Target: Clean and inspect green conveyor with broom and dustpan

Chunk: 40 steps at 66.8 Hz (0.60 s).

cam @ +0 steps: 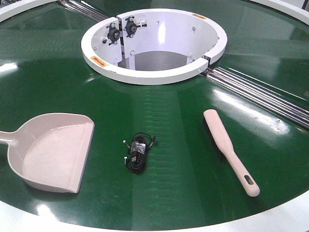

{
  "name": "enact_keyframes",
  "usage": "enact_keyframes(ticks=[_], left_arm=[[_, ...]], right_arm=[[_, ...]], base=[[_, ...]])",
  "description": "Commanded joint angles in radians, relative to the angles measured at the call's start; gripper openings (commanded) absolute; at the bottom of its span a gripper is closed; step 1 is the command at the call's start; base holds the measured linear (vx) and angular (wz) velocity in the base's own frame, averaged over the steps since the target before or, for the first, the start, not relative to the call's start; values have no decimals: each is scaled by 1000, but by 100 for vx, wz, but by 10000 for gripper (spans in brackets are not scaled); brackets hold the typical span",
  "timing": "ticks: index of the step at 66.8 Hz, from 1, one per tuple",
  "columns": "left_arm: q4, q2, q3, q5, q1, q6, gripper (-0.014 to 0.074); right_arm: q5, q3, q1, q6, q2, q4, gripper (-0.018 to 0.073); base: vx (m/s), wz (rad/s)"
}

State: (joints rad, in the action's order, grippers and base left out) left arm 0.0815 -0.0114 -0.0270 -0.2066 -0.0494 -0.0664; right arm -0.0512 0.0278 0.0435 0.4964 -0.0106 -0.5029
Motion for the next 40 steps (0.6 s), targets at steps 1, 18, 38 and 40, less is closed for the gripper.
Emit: enact_keyframes(ticks=[1,18,38,40], left_arm=[[-1,-14,-17,70,8,-9,-6],[-1,-14,-17,70,8,-9,-6],[-1,-14,-17,70,8,-9,-6],[-1,-14,-17,70,8,-9,-6]], right_arm=[[70,16,0,6,-11,0,-3],[70,16,0,6,-11,0,-3],[70,16,0,6,-11,0,-3],[70,16,0,6,-11,0,-3]], base=[[0,0],[0,0],[0,0],[0,0]])
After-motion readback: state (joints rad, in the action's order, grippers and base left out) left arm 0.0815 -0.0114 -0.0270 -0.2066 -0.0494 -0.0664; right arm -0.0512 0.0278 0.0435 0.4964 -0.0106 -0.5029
